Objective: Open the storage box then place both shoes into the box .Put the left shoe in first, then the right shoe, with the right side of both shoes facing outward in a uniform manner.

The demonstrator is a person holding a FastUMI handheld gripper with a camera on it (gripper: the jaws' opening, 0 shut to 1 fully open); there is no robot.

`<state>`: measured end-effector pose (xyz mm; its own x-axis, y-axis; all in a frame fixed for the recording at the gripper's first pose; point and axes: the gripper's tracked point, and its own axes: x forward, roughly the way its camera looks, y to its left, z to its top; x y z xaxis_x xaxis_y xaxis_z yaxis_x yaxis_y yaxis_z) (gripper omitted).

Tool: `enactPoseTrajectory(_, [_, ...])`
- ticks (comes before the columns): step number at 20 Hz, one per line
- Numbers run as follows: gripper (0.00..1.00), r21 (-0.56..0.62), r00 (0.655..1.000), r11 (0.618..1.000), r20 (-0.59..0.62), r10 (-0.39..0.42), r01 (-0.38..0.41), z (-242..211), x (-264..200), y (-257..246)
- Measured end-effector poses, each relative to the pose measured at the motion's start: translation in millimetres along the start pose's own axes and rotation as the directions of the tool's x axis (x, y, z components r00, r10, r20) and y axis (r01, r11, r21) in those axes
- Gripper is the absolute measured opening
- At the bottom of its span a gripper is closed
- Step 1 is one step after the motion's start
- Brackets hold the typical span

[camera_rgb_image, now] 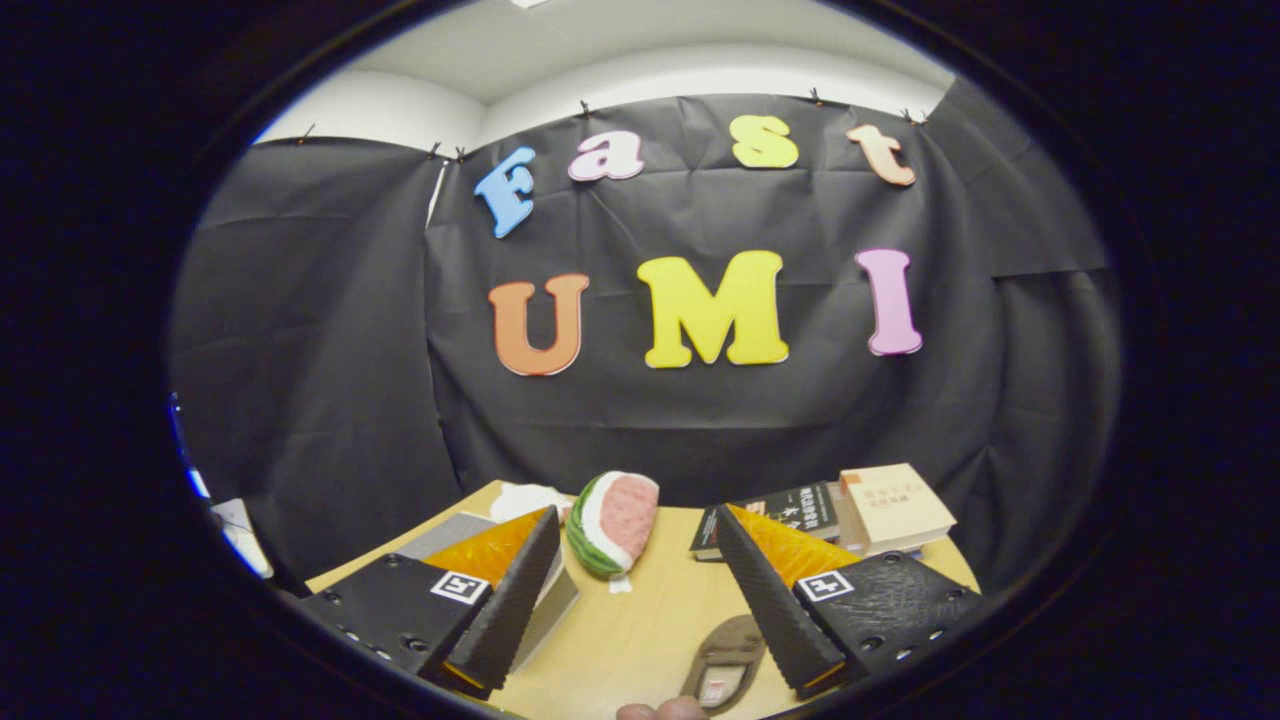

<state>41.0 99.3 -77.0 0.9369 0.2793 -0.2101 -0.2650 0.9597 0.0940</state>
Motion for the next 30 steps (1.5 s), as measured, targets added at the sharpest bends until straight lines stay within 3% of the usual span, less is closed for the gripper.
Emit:
enactPoseTrajectory(6, [0.96,0.123,0.987,0.987,-0.108,0.117,-0.103,-57.8,40.4,42.2])
enactPoseTrajectory(11, [0.95,0.249,0.953,0.949,-0.184,0.241,-0.192,-111.1,68.2,73.9])
enactPoseTrajectory(19, [0.96,0.433,0.896,0.876,-0.273,0.351,-0.211,-181.1,93.1,95.1])
enactPoseTrajectory(22, [0.96,0.546,0.873,0.806,-0.252,0.418,-0.228,-189.9,97.8,102.3])
enactPoseTrajectory(26, [0.97,0.718,0.830,0.663,-0.224,0.511,-0.214,-196.0,94.0,109.4])
enactPoseTrajectory(30, [0.95,0.754,0.765,0.603,-0.220,0.605,-0.260,-199.9,85.8,134.7])
